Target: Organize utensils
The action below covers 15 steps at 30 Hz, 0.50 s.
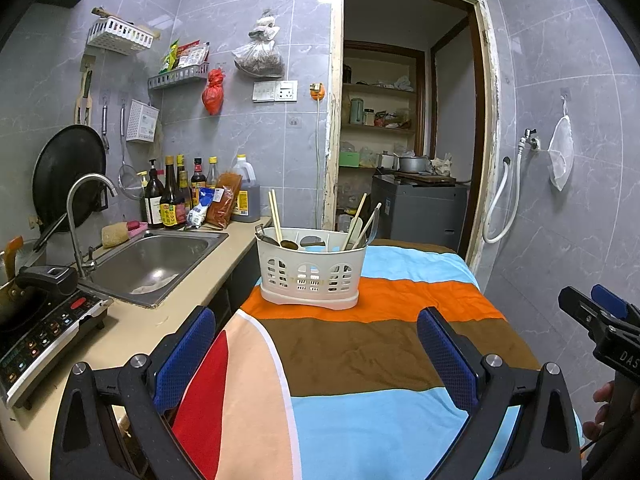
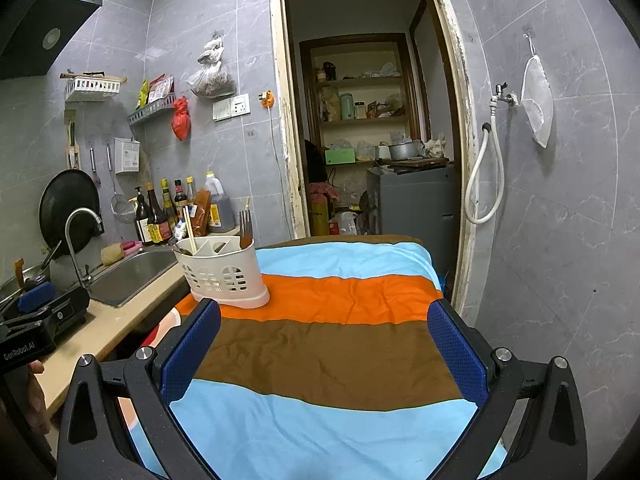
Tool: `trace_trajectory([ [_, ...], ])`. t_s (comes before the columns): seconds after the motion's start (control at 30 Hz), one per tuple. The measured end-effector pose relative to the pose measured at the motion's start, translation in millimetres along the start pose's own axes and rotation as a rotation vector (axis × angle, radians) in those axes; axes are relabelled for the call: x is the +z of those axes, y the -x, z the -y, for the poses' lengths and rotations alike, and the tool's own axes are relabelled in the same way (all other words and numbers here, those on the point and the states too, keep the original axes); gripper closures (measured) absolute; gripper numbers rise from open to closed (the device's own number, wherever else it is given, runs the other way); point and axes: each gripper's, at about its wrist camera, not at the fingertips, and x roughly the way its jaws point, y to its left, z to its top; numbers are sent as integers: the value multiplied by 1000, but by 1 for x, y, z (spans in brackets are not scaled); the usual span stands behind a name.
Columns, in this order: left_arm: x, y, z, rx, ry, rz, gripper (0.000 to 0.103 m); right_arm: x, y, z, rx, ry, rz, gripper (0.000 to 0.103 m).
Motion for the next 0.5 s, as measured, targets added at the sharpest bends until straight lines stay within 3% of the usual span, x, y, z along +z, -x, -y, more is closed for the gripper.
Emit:
trace_trajectory([
  [0.5,0,0,0,0,-2,0,1,-1,-3,-5,5,0,-9,1],
])
